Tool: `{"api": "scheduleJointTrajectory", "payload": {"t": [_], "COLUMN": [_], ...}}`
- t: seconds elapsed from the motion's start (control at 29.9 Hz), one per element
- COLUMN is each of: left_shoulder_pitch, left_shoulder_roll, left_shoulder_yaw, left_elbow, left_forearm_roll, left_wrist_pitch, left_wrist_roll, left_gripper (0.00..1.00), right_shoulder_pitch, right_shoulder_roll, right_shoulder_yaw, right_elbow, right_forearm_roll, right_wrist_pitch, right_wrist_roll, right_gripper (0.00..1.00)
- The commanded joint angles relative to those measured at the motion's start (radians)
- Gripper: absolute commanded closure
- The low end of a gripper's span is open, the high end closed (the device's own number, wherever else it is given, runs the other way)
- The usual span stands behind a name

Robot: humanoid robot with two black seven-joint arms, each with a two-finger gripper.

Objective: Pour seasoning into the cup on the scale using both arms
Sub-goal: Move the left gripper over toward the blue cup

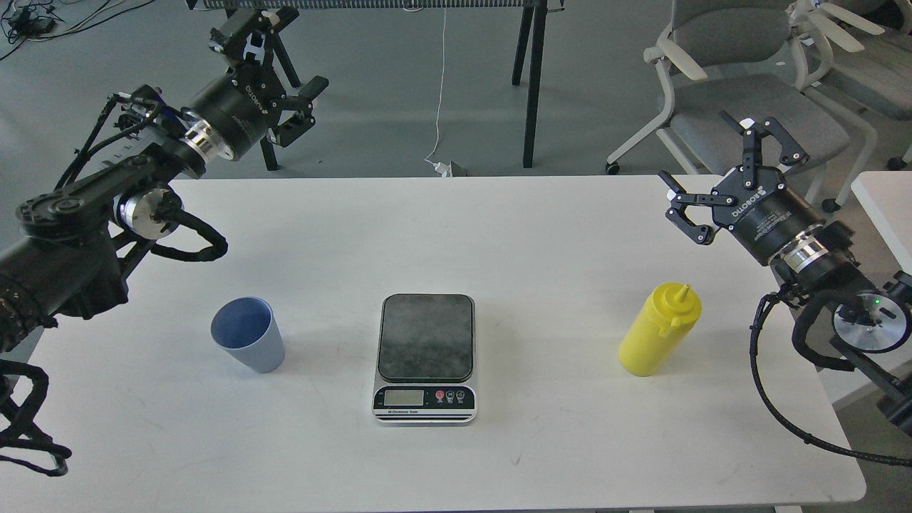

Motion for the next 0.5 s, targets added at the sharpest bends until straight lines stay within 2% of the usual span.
{"api": "scheduleJointTrajectory", "payload": {"t": [0.0,0.2,0.3,0.47], "left_shoulder_pitch": [-0.001,-0.005,-0.005,-0.002], "left_shoulder_roll": [0.008,-0.001,-0.004,-0.005], "left_shoulder_yaw": [-0.018,-0.032,-0.090,-0.124], "left_elbow": [-0.001,0.001,0.009,0.059], "left_forearm_roll": [0.006,-0.003,-0.026,-0.038], "left_wrist_pitch": [0.000,0.000,0.000,0.000], "left_wrist_roll": [0.000,0.000,0.000,0.000], "left_gripper": [0.00,0.00,0.00,0.00], "right_shoulder_pitch": [0.002,0.001,-0.002,0.001], "right_shoulder_roll": [-0.002,0.000,0.000,0.021], "right_shoulder_yaw": [0.000,0.000,0.000,-0.001], "right_elbow": [-0.002,-0.005,-0.005,-0.005], "right_forearm_roll": [0.000,0.000,0.000,-0.002], "right_wrist_pitch": [0.000,0.000,0.000,0.000], "right_wrist_roll": [0.000,0.000,0.000,0.000], "right_gripper": [0.01,0.01,0.01,0.01]}}
